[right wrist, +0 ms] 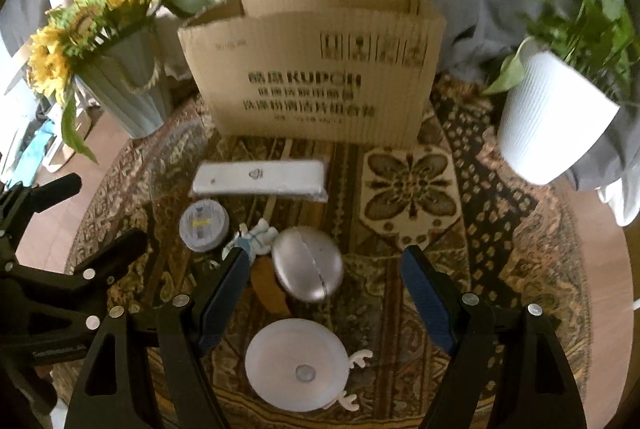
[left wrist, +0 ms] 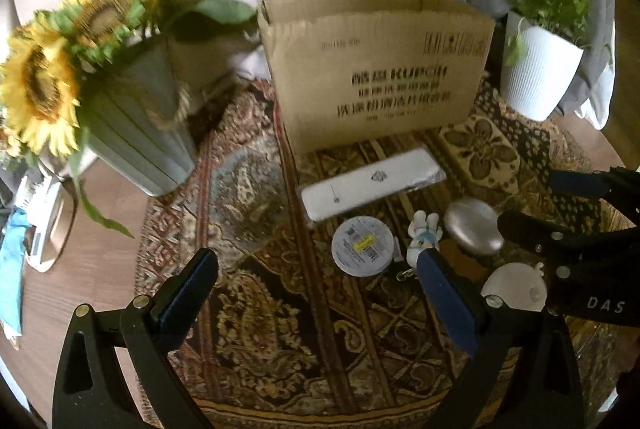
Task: Organize rigid objects
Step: 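Move both tools back toward the remaining objects on the rug, then grasp the silver egg with the right tool while the left tool grasps the tape roll, then carry the silver egg and tape roll over the cardboard box with both tools, then open both tools to drop the egg and tape roll into the box, then move both tools back toward the lamp and figurine on the rug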
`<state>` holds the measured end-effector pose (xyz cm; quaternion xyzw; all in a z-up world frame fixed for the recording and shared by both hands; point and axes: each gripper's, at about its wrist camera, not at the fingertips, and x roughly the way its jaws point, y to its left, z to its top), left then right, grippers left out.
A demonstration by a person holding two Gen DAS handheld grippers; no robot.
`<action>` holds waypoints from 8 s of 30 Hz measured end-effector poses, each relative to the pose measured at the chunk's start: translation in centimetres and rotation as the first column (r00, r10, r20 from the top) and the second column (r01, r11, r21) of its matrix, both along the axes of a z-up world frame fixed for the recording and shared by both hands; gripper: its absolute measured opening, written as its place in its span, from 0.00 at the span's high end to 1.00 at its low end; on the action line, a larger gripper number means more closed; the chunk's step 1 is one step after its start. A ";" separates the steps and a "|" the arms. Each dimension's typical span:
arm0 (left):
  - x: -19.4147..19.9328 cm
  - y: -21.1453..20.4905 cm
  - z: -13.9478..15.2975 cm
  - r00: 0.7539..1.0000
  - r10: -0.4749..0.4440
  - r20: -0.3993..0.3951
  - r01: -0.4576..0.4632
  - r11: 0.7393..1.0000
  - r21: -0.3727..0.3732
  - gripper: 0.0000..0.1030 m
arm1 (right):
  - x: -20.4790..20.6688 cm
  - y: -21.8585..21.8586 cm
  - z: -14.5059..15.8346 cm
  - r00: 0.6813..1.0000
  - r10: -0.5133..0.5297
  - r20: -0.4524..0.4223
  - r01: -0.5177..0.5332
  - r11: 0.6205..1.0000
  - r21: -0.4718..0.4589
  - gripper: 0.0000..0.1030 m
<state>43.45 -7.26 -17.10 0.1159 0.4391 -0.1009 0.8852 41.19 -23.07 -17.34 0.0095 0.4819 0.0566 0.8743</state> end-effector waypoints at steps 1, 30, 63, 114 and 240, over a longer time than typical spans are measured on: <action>0.3 0.0 -0.4 1.000 -0.002 -0.012 0.002 1.000 -0.004 0.02 | 0.2 0.0 -0.5 1.000 0.004 -0.014 -0.003 1.000 0.006 0.23; 4.7 -1.9 -6.5 0.985 -0.012 -0.172 0.006 0.999 -0.037 0.21 | 2.7 0.1 -6.6 0.989 0.040 -0.145 -0.028 0.996 0.086 0.36; 1.5 -1.4 -0.6 1.000 0.013 -0.015 -0.015 0.992 -0.128 0.51 | 0.5 -1.1 -1.6 1.000 0.004 -0.011 -0.003 0.993 0.116 0.46; 4.8 -2.9 15.3 0.919 0.003 0.395 0.082 0.977 -0.196 0.51 | 3.8 -2.0 14.9 0.905 -0.045 0.423 -0.016 0.990 0.138 0.46; -6.5 -0.2 6.3 0.957 -0.186 0.222 0.193 0.981 -0.012 0.18 | -10.4 1.5 5.1 0.948 -0.280 0.150 0.275 0.960 0.052 0.20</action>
